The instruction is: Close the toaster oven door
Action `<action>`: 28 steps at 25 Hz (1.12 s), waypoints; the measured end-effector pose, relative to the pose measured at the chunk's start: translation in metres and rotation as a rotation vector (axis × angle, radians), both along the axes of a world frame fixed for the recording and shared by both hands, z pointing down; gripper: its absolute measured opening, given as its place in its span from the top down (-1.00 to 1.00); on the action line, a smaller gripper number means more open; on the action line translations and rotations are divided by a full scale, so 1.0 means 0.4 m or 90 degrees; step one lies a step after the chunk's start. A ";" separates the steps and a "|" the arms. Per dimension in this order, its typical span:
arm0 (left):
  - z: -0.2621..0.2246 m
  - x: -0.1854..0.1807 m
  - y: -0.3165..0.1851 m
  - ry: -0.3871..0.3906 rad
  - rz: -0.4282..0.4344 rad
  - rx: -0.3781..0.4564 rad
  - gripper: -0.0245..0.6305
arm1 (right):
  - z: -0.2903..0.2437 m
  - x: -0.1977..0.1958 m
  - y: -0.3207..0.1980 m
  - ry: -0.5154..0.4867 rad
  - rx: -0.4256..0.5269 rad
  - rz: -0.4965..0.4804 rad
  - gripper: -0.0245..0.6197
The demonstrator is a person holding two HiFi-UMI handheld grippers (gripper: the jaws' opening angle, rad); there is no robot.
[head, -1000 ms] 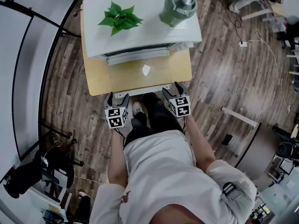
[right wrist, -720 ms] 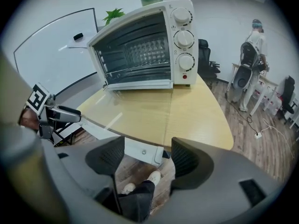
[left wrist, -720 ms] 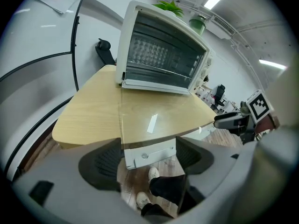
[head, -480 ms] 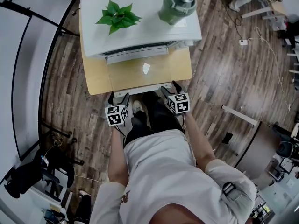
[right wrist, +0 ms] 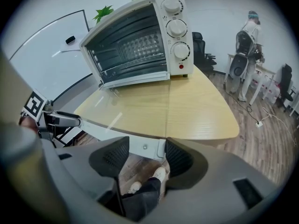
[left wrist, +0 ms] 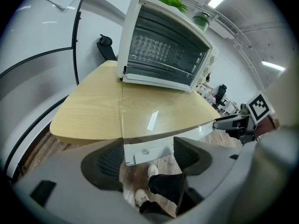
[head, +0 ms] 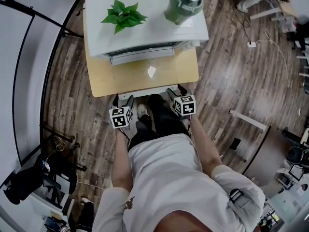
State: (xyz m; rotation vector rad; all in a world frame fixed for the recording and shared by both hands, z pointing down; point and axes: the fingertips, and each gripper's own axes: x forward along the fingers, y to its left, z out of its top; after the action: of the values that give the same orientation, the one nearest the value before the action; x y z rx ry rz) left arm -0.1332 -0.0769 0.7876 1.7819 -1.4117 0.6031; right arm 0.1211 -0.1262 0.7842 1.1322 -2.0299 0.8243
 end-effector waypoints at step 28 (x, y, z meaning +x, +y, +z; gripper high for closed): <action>-0.127 -0.007 0.011 -0.005 0.005 0.065 -0.05 | -0.135 0.002 0.011 -0.084 0.042 0.031 0.16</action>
State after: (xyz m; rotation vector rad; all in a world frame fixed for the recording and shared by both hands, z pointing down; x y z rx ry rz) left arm -0.1360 -0.0724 0.7369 1.8666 -1.4646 0.5519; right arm 0.1220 -0.1217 0.7301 1.1971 -2.1589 0.8820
